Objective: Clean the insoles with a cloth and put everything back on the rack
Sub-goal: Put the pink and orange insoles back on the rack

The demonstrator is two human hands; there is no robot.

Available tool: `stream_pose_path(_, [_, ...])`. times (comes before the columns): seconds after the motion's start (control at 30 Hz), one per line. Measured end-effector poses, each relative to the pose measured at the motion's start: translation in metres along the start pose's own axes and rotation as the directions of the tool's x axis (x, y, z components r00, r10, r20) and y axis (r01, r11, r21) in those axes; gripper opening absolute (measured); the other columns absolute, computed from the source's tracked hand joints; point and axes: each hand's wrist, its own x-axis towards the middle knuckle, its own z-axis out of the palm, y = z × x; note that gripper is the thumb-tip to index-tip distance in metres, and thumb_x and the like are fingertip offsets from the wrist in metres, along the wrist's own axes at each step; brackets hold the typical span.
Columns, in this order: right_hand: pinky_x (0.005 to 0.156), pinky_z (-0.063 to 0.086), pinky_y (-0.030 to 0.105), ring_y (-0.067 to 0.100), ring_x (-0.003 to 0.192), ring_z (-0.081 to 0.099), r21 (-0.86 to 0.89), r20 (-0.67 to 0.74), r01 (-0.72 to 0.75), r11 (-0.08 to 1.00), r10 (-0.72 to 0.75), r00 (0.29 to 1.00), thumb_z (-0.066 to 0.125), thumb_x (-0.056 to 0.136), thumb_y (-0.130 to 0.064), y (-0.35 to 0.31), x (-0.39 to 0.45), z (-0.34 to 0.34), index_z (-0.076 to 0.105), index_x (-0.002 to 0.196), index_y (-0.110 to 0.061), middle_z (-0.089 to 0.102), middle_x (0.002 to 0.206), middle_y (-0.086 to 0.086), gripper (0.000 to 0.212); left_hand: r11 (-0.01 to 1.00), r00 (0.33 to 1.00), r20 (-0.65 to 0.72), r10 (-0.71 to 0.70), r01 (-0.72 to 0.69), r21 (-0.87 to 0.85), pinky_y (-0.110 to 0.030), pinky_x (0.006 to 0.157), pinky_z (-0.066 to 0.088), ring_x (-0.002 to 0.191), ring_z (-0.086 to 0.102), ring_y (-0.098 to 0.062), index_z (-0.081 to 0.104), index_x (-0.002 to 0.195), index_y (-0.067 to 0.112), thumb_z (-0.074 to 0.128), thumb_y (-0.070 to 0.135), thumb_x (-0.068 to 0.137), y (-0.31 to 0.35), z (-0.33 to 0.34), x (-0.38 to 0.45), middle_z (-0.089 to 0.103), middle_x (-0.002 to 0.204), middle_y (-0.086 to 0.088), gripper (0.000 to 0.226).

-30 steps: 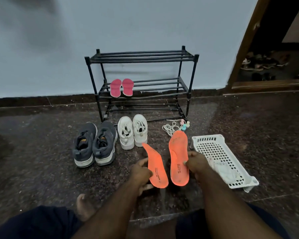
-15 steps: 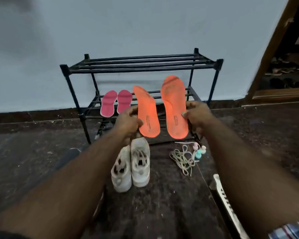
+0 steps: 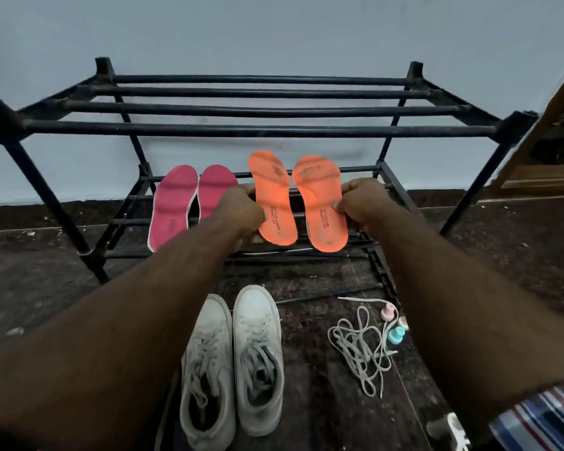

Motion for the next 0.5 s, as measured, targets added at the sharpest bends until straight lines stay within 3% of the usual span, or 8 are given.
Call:
stream_pose_path(0.13, [0.071, 0.06, 0.053, 0.034, 0.08, 0.071, -0.061, -0.035, 0.024, 0.998, -0.026, 0.999, 0.064, 0.071, -0.003, 0.005, 0.008, 0.007, 0.07, 0.084, -0.008, 0.073, 0.085, 0.015, 0.015, 0.953, 0.996, -0.027, 0.081, -0.069, 0.294, -0.05, 0.075, 0.062, 0.092, 0.07, -0.032, 0.061, 0.127, 0.014, 0.053, -0.003, 0.092, -0.004, -0.005, 0.017, 0.07, 0.111, -0.009, 0.04])
stream_pose_path(0.27, [0.071, 0.06, 0.052, 0.034, 0.08, 0.07, -0.183, -0.052, 0.056, 0.982, -0.066, 0.996, 0.06, 0.071, -0.009, 0.008, 0.012, 0.013, 0.068, 0.087, -0.003, 0.072, 0.085, 0.016, 0.02, 0.776, 0.989, -0.029, 0.144, -0.095, 0.624, -0.044, 0.093, 0.055, 0.109, 0.066, -0.034, 0.067, 0.119, 0.003, 0.06, 0.013, 0.094, 0.003, -0.007, 0.018, 0.068, 0.118, -0.016, 0.028])
stream_pose_path(0.33, [0.072, 0.06, 0.048, 0.035, 0.079, 0.069, -0.27, -0.077, 0.062, 0.961, -0.086, 0.993, 0.058, 0.074, -0.012, 0.006, 0.005, 0.013, 0.066, 0.086, -0.002, 0.07, 0.084, 0.016, 0.018, 0.703, 0.988, -0.003, 0.155, -0.108, 0.703, -0.042, 0.088, 0.055, 0.107, 0.065, -0.033, 0.066, 0.116, 0.0, 0.06, 0.012, 0.095, 0.007, -0.007, 0.014, 0.067, 0.116, -0.016, 0.025])
stream_pose_path(0.4, [0.07, 0.057, 0.039, 0.033, 0.081, 0.067, -0.354, -0.114, 0.083, 0.932, -0.131, 0.985, 0.056, 0.077, -0.012, 0.004, -0.009, 0.009, 0.065, 0.085, -0.002, 0.069, 0.085, 0.016, 0.015, 0.623, 0.978, 0.028, 0.206, -0.153, 0.767, -0.037, 0.07, 0.05, 0.097, 0.065, -0.03, 0.063, 0.11, 0.001, 0.059, 0.011, 0.096, 0.012, -0.009, 0.002, 0.065, 0.106, -0.013, 0.018])
stream_pose_path(0.5, [0.073, 0.055, 0.037, 0.032, 0.086, 0.066, -0.39, -0.16, 0.126, 0.912, -0.202, 0.966, 0.059, 0.078, -0.013, 0.002, -0.042, 0.003, 0.067, 0.081, -0.006, 0.069, 0.085, 0.015, 0.011, 0.636, 0.953, 0.017, 0.301, -0.214, 0.741, -0.036, 0.061, 0.052, 0.09, 0.067, -0.031, 0.063, 0.104, 0.003, 0.06, 0.01, 0.093, 0.019, -0.016, -0.022, 0.066, 0.096, -0.012, 0.014])
